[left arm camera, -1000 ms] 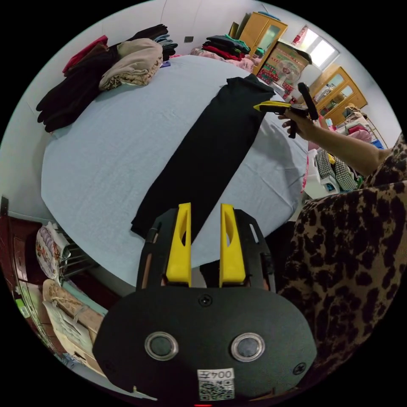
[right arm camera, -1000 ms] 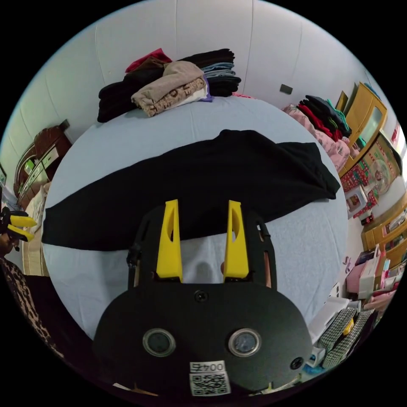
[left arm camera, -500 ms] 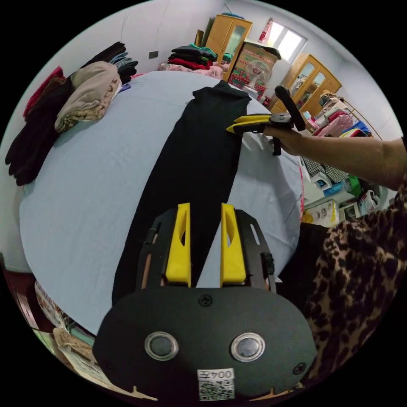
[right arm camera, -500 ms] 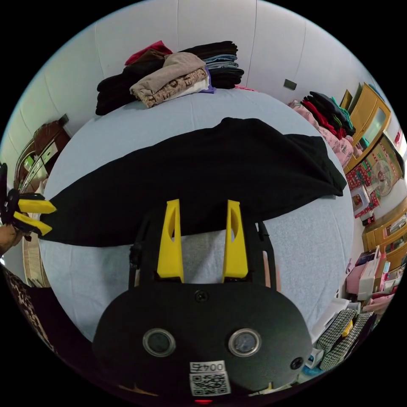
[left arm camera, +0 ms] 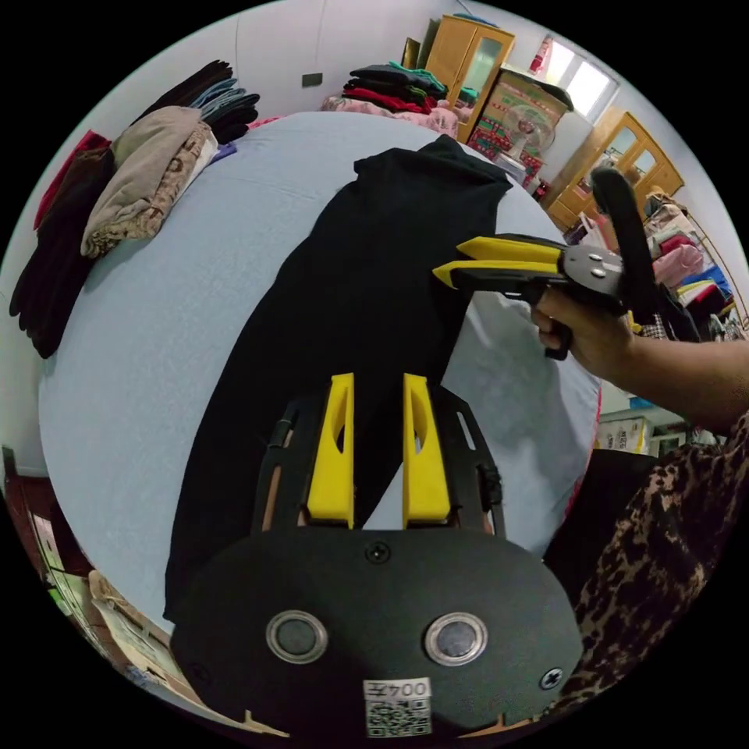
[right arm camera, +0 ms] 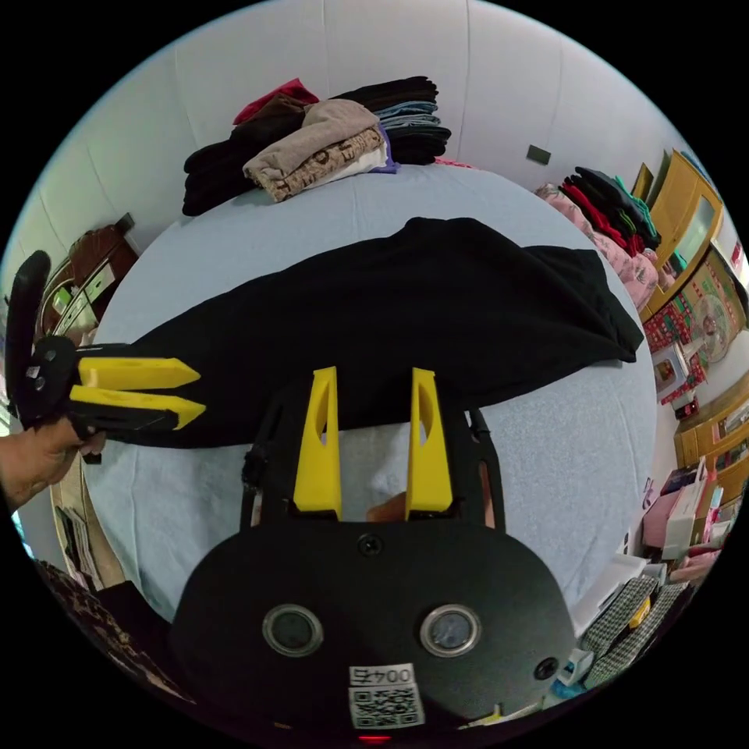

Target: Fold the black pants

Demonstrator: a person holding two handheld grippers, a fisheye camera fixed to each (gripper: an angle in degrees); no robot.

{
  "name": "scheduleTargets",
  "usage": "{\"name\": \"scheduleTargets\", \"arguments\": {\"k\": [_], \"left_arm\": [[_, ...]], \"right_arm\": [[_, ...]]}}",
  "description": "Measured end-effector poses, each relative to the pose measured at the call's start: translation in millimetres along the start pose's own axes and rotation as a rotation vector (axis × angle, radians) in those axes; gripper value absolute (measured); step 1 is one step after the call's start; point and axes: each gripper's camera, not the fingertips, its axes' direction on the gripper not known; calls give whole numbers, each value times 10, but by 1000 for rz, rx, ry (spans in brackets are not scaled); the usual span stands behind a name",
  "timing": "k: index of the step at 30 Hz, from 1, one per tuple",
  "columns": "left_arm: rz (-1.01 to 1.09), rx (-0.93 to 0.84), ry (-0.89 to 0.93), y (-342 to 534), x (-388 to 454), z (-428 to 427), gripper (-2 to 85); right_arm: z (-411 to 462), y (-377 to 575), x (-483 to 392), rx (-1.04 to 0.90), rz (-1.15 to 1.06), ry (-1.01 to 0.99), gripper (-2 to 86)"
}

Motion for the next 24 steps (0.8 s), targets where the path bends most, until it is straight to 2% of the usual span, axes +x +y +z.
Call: {"name": "scheduleTargets", "arguments": {"k": [5,10,17,21,24], "left_arm": [[-71,-12,-102,-345,335,156,73],[-94,-10,-106,-503,538,203,71],[-145,-12,-106,-756,769,266,73],[-173,-11,-119,-874,881,291,73],[-187,-14,-126,-972,957,309,72]], "right_arm": [[-169,-285,1188,75,22,-138,130],[-303,-862,2770,170,50,-129,116],[223,-1794,4590,12,26,-210,137],[558,-2004,5081,-50,7,-259,138],[783,-2070,5344,-92,-19,-307,101]]}}
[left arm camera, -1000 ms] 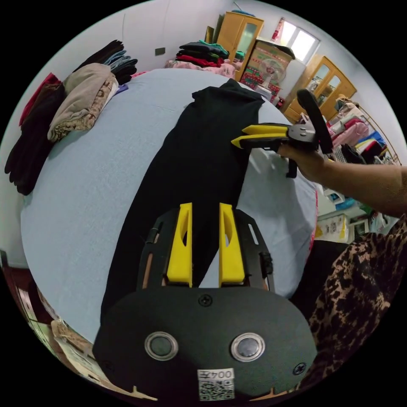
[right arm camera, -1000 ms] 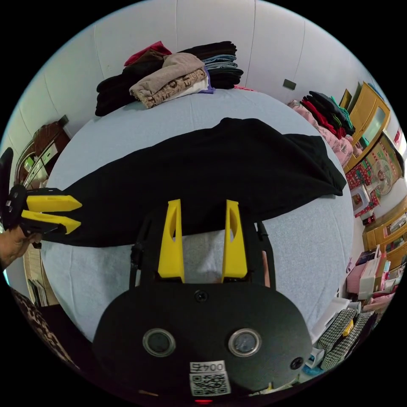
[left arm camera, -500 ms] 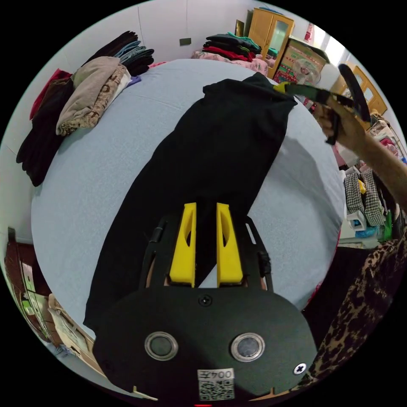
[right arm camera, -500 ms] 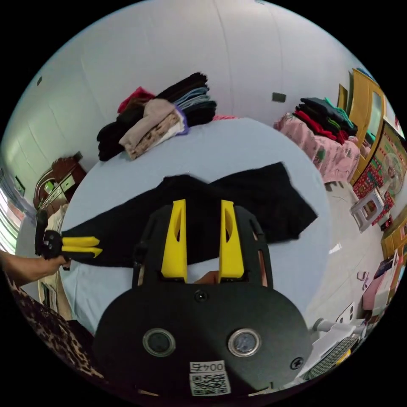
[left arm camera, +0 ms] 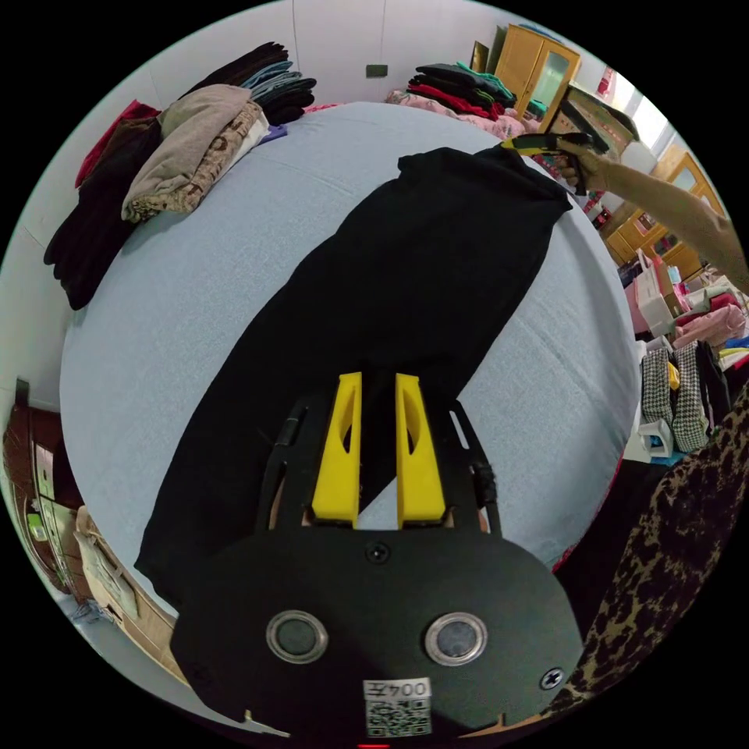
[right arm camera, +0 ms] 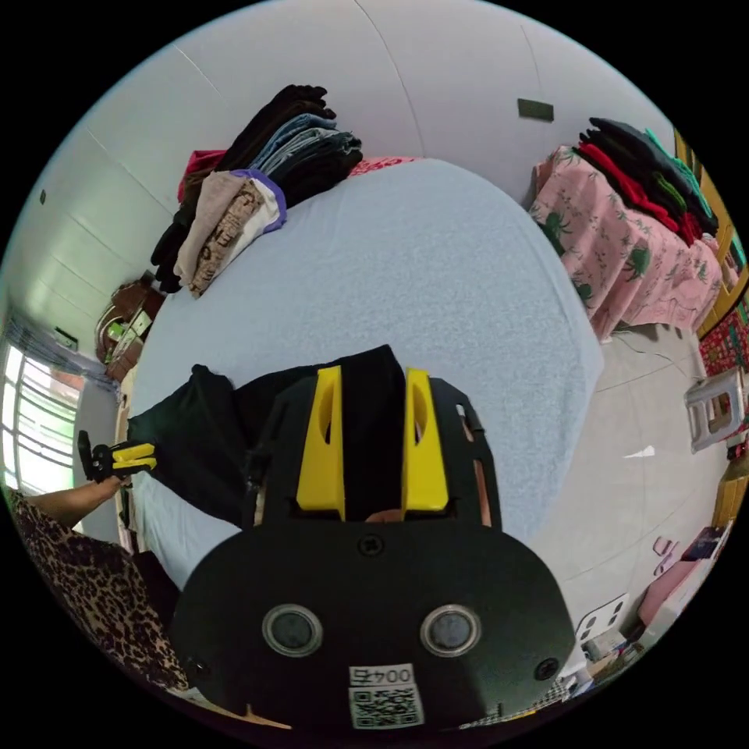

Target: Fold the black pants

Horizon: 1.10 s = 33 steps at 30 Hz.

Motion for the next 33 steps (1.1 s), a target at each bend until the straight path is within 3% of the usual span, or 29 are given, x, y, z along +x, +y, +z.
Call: {"name": "scheduleTargets", "arguments": {"k": [3,7,9,12,20,28,33], "left_arm": [[-2,-9,4,-90,69,4,72],[-11,-15,5,-203,155,6,71],[-11,-13,4,-245,187,6,71],[-25,-10,12,-312,218,4,71],[-32,-3,5,-499,295,-14,70],[-30,1,6,-669,289,-46,70],[-22,-5,7,-782,254,-73,70]], "right_arm": [[-53,-17,150,-3,-33,-78,46],[-316,-12,445,135,72,130,33],[-254,-99,682,97,147,157,33],[14,-208,973,-41,209,117,42],[-720,519,1395,130,343,-45,88],[-552,1425,1548,180,594,-319,87],[-499,1186,1304,157,502,-233,24]]}}
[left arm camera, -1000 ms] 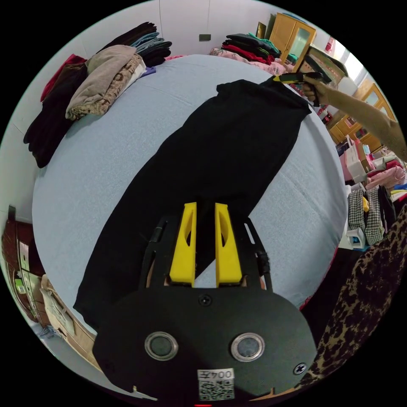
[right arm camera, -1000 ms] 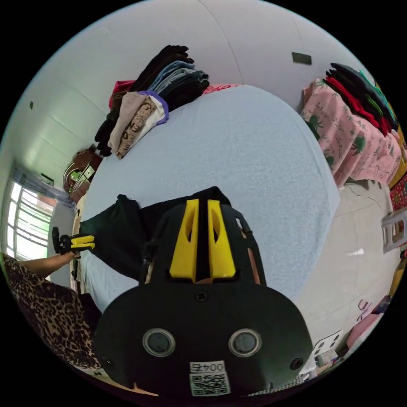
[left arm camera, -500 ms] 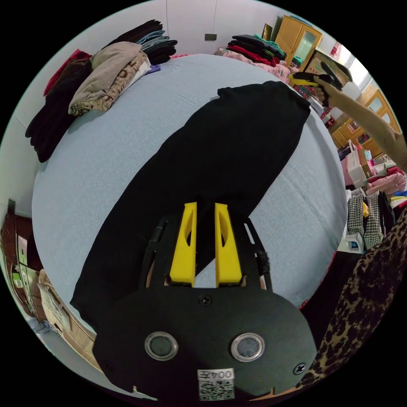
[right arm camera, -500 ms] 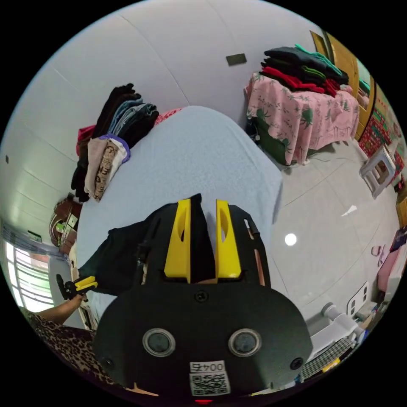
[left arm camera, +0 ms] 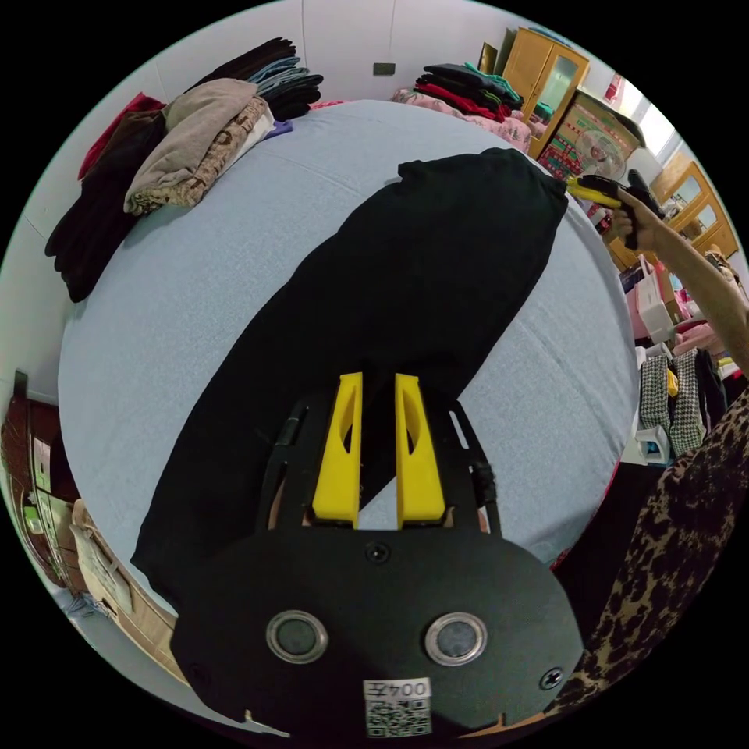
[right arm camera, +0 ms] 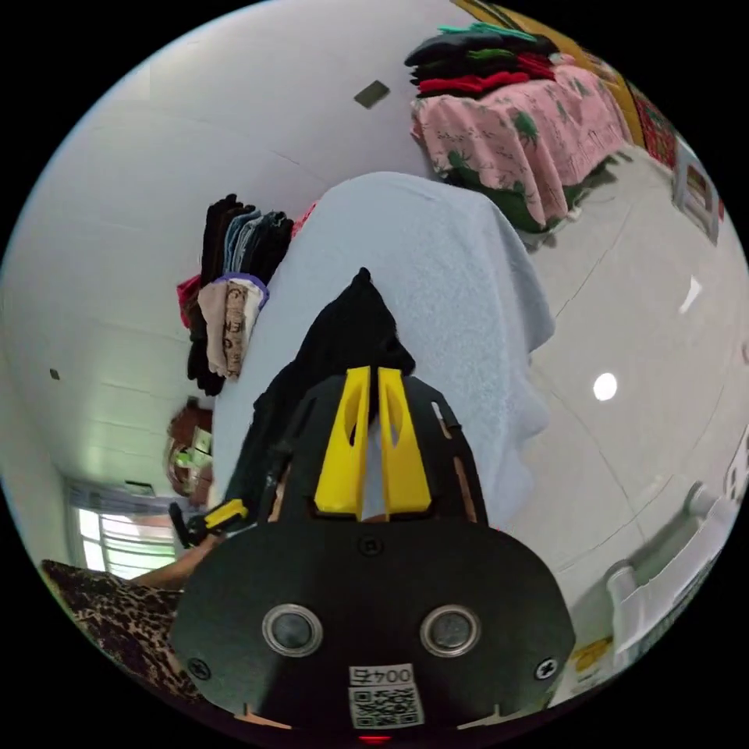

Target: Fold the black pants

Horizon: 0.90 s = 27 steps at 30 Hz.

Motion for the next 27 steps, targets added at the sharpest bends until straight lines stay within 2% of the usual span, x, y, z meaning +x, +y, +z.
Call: {"name": "scheduleTargets", "arguments": {"k": [2,5,10,15,19,22,24,25,27], "left_arm": [[-3,4,1,-46,-27,-16,70],[-9,16,1,-94,-61,-38,70],[-16,45,-2,-158,-133,-77,70],[-21,67,3,-233,-230,-120,69],[4,88,11,-299,-323,-164,64],[-2,91,111,-416,-496,-285,45],[19,196,187,-535,-636,-462,40],[63,241,167,-674,-714,-556,39],[130,289,140,-947,-839,-625,43]], "right_arm": [[35,-17,-257,-8,-100,231,6],[68,76,-350,-26,-129,403,22],[-13,566,-1105,72,-306,290,93],[646,1370,-2032,17,-487,178,136],[1252,1885,-2529,6,-543,257,139],[1533,2088,-2648,-23,-516,316,137],[1707,2199,-2684,-77,-532,373,132],[1728,2299,-2749,-17,-573,408,124],[1798,2344,-2834,-20,-573,456,115]]}}
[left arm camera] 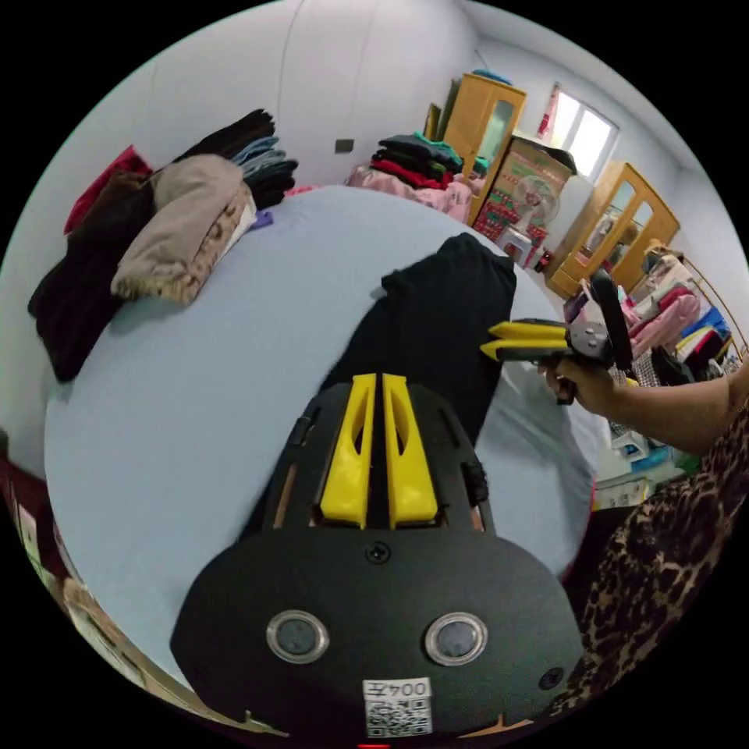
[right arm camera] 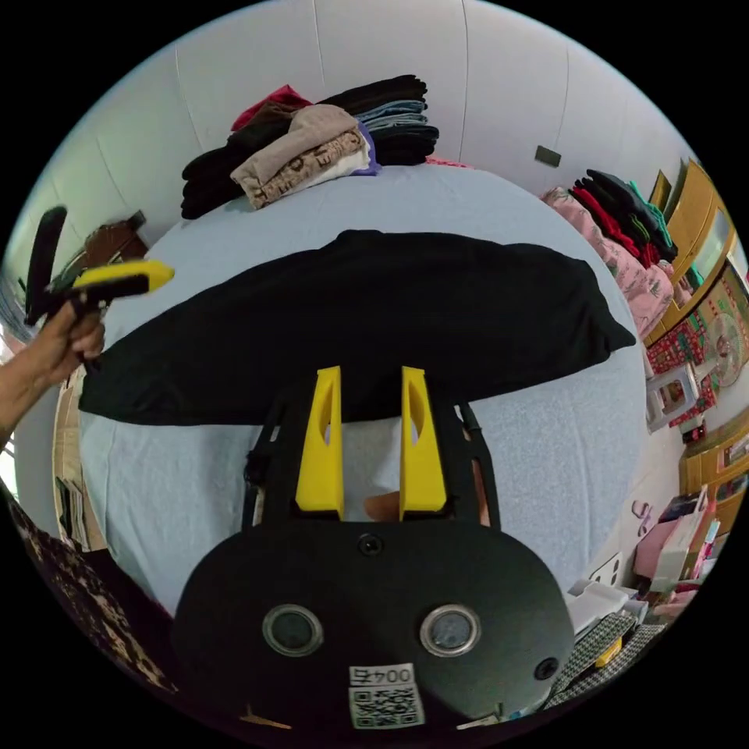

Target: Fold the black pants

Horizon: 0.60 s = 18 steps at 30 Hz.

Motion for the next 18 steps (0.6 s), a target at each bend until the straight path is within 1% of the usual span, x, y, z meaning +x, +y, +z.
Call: {"name": "scheduleTargets", "arguments": {"k": [3,5,9,11,13,16,18], "left_arm": [[66,9,107,-472,-286,203,67],[122,-52,164,-805,-428,470,78],[148,-138,271,-1171,-547,801,77],[151,-207,282,-1315,-585,950,73],[144,-248,292,-1369,-615,1015,63],[141,-209,317,-1379,-660,961,34],[131,-158,331,-1368,-676,880,25]], "right_arm": [[19,-9,-183,-2,-2,34,111],[25,1,-305,-3,5,46,110],[25,21,-433,0,27,37,111],[-52,33,-382,25,149,-85,111],[-181,14,-361,85,237,-157,111],[-333,-160,-465,147,271,-189,116],[-325,-328,-538,132,273,-221,121]]}}
